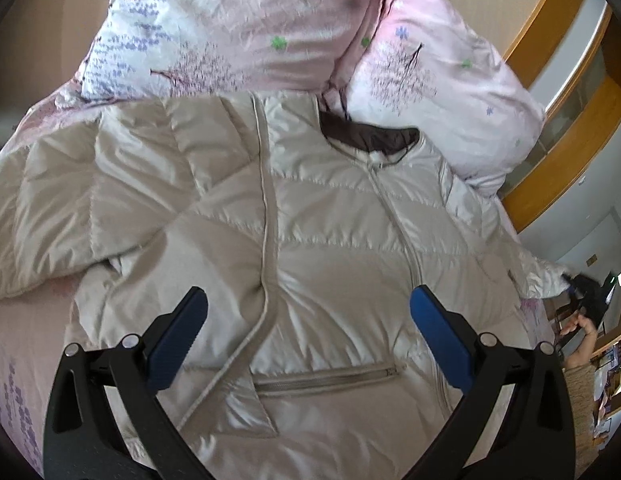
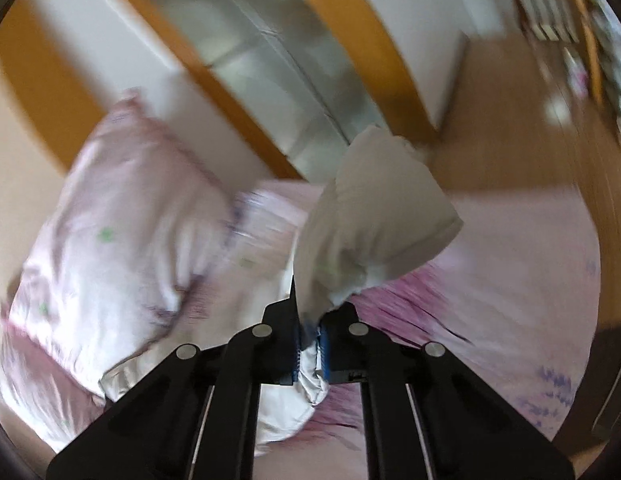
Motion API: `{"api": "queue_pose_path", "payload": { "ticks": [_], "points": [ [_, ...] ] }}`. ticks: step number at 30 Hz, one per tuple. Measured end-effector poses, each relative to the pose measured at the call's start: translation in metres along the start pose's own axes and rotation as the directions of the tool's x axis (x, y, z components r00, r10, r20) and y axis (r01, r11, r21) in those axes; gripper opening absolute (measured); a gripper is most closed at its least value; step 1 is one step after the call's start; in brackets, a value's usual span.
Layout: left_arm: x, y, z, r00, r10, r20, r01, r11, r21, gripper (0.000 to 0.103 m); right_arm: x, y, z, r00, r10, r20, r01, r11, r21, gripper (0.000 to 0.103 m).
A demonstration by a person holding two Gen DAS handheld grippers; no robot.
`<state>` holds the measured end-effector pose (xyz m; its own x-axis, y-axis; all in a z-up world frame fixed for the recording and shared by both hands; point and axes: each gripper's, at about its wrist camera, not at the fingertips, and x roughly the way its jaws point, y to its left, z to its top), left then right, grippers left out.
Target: Fold large clothes
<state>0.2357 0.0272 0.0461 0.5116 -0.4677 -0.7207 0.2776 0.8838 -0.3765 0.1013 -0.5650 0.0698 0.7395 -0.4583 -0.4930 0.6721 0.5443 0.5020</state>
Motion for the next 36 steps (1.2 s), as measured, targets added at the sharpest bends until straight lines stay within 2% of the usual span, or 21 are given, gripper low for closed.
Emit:
{"api": "queue_pose_path", "payload": {
  "ticks": [3, 7, 12, 16, 20, 25, 28, 33, 36],
  "points": [
    [-0.005, 0.003, 0.005, 1.000, 0.005, 0.027, -0.005, 1.000, 0.010, 0.101, -0.025, 0.073, 0.001, 0.992, 0.105, 0.067, -0.091, 0.978, -0.189, 0.007],
    [-0.011, 0.012, 0.008, 0.999, 0.002, 0.041, -0.002, 1.000, -0.007, 0.101, -0.050, 0.157, -0.015, 0.961, 0.264, 0.077, -0.217, 0.901, -0.376, 0.006],
    [-0.019, 0.022, 0.010, 0.998, -0.009, 0.063, 0.010, 1.000, -0.026, 0.101, -0.057, 0.238, -0.061, 0.914, 0.404, -0.045, -0.372, 0.788, -0.490, 0.006],
    [-0.026, 0.028, 0.012, 0.995, -0.029, 0.091, 0.032, 0.999, -0.035, 0.101, -0.055, 0.282, -0.111, 0.879, 0.444, -0.172, -0.461, 0.703, -0.541, 0.006],
    [-0.027, 0.039, 0.014, 0.991, -0.071, 0.115, 0.082, 0.992, -0.094, 0.101, -0.044, 0.320, -0.182, 0.844, 0.418, -0.337, -0.534, 0.586, -0.609, 0.006],
    [-0.022, 0.049, 0.015, 0.992, -0.092, 0.090, 0.104, 0.986, -0.133, 0.101, -0.030, 0.340, -0.269, 0.817, 0.279, -0.505, -0.575, 0.472, -0.669, 0.006],
    [-0.021, 0.053, 0.016, 0.993, -0.089, 0.082, 0.099, 0.986, -0.136, 0.101, -0.023, 0.341, -0.299, 0.807, 0.213, -0.551, -0.582, 0.449, -0.678, 0.006],
    [-0.018, 0.054, 0.024, 0.991, -0.111, 0.076, 0.122, 0.980, -0.154, 0.101, -0.024, 0.348, -0.308, 0.800, 0.198, -0.566, -0.583, 0.483, -0.654, 0.006],
    [-0.014, 0.053, 0.028, 0.989, -0.125, 0.077, 0.137, 0.977, -0.166, 0.101, -0.015, 0.357, -0.328, 0.801, 0.128, -0.584, -0.571, 0.456, -0.682, 0.007]
  ]
}}
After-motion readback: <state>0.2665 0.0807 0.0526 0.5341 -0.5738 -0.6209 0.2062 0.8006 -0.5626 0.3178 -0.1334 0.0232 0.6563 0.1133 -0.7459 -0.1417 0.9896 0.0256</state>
